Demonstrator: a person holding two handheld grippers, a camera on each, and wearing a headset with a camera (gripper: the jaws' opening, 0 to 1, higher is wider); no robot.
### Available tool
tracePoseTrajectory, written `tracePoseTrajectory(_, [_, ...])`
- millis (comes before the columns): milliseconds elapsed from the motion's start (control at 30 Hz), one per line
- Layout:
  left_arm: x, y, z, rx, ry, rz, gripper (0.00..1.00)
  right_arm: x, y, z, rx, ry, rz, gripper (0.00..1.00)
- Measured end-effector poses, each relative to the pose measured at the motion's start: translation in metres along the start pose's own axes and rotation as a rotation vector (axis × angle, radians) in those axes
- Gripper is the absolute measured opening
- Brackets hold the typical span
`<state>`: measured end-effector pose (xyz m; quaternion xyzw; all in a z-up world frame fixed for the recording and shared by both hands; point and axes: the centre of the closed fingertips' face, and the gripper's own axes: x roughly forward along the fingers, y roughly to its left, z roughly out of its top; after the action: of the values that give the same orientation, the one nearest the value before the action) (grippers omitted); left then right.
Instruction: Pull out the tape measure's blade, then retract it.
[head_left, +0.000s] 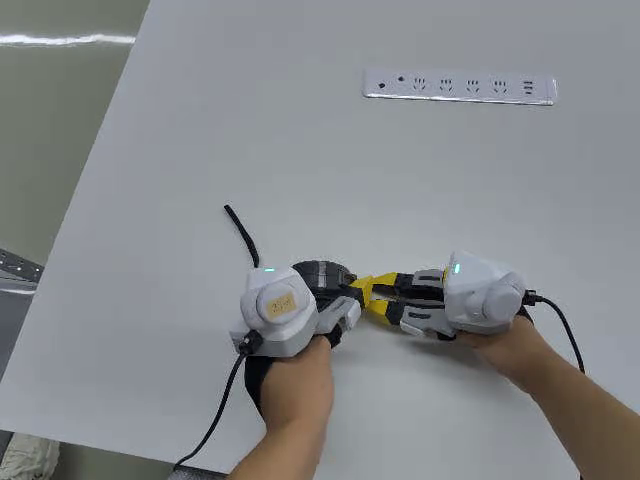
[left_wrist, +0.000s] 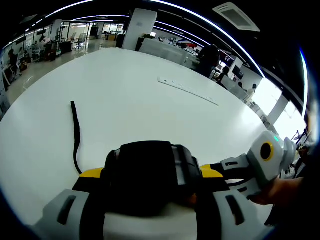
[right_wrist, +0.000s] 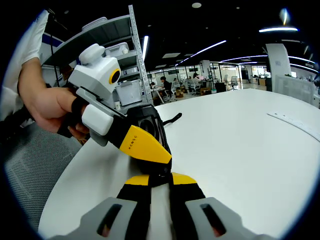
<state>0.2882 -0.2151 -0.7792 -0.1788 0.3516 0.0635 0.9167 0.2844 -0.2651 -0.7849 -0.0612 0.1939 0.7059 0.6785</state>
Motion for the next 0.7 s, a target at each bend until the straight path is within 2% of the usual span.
tracePoseTrajectory(333, [-0.0007,-0.001,-0.0016,0.028,0.006,-0.013,0.72,-0.0002,0.0009,-0.0007,-0.003,0.009,-0.008,0.14])
tracePoseTrajectory(567, [-0.0018,-0.0022,-0.0006,0.082,0.011,-0.031,0.72,-0.0008,0.0012,-0.0006,0.001,0.013,-0.01,0.14])
tracePoseTrajectory(700, [-0.0013,-0.0027,-0.0006,0.085,0.017,-0.043,0.72,-0.0017,0.0015,-0.0011,0.0,0.015,-0.01,0.16])
